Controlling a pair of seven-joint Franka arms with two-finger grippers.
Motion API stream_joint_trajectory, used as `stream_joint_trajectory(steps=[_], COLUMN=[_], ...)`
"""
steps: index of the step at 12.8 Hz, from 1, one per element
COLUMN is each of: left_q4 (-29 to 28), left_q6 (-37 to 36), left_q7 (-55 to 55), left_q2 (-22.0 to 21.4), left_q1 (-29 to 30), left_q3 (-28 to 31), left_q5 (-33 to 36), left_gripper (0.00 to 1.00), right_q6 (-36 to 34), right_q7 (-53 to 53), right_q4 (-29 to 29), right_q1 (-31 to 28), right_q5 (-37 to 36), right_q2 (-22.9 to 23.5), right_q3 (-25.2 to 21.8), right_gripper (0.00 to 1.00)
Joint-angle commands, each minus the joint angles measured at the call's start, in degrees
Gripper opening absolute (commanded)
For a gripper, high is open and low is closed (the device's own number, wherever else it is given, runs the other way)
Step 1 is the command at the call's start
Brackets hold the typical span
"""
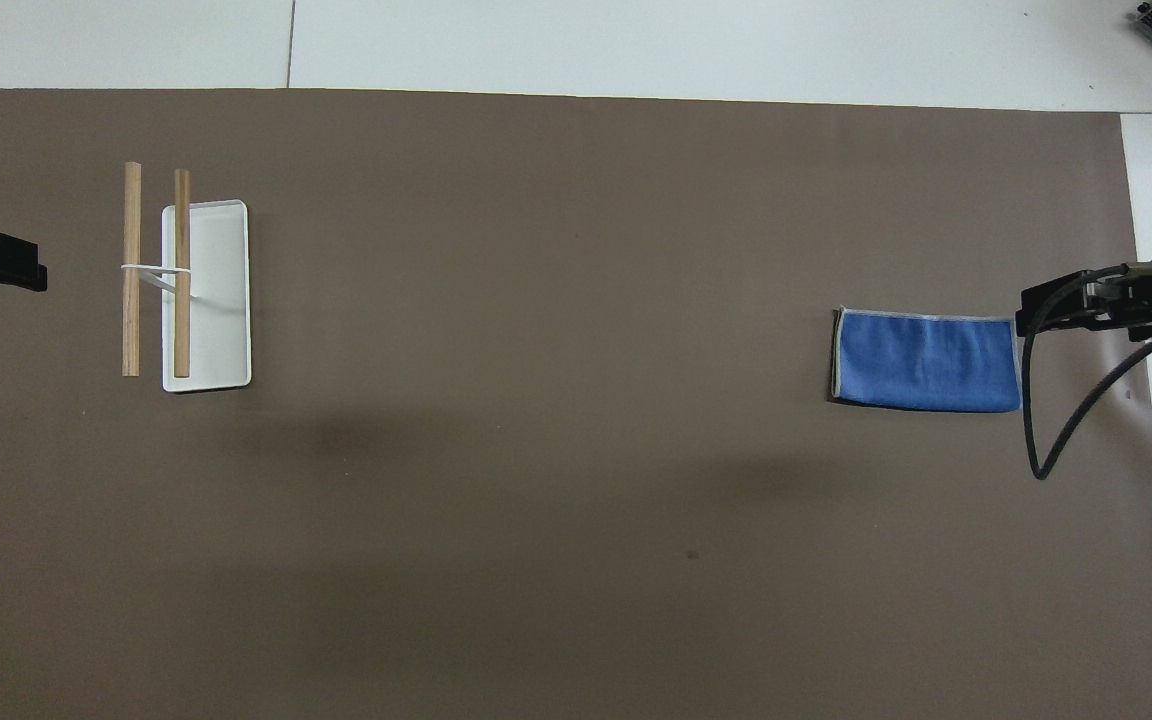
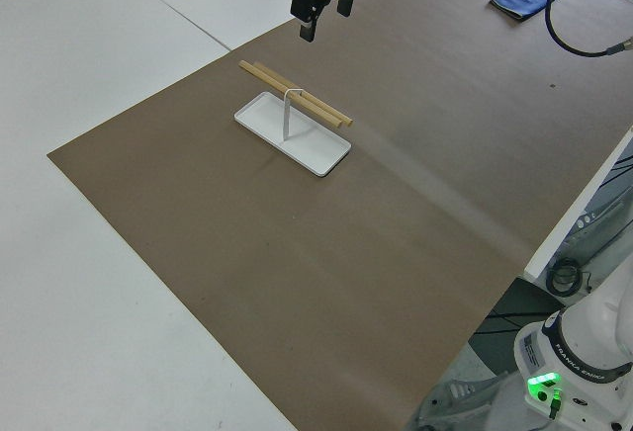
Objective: Right arm passes towel to left arm to hang
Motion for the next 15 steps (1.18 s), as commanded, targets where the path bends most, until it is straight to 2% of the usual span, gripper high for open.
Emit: stream_joint_trajectory(steps=[1, 9, 15], left_q4=[-0.64, -0.64, -0.64], left_q6=[-0.50, -0.50, -0.50], left_q7=[-0.01, -0.01, -0.01], left_q2=[-0.83, -0.83, -0.83], left_q1=[0.28, 0.28, 0.28], left_q3=[-0.12, -0.12, -0.12], left_q5=[-0.33, -0.33, -0.33], left_gripper=[1.00, 1.00, 1.00], right_q6=[-0.90, 0.85, 8.66], right_q7=[-1.61, -1.35, -2.05], right_q4=[-0.75, -1.36, -8.65], right_q1=[-0.26, -0.61, -0.96], right_q5=[0.56, 0.73, 1.08], right_q2=[-1.06, -0.98, -1.06], right_q3=[-0.07, -0.16, -0.16], right_gripper=[1.00, 1.00, 1.00])
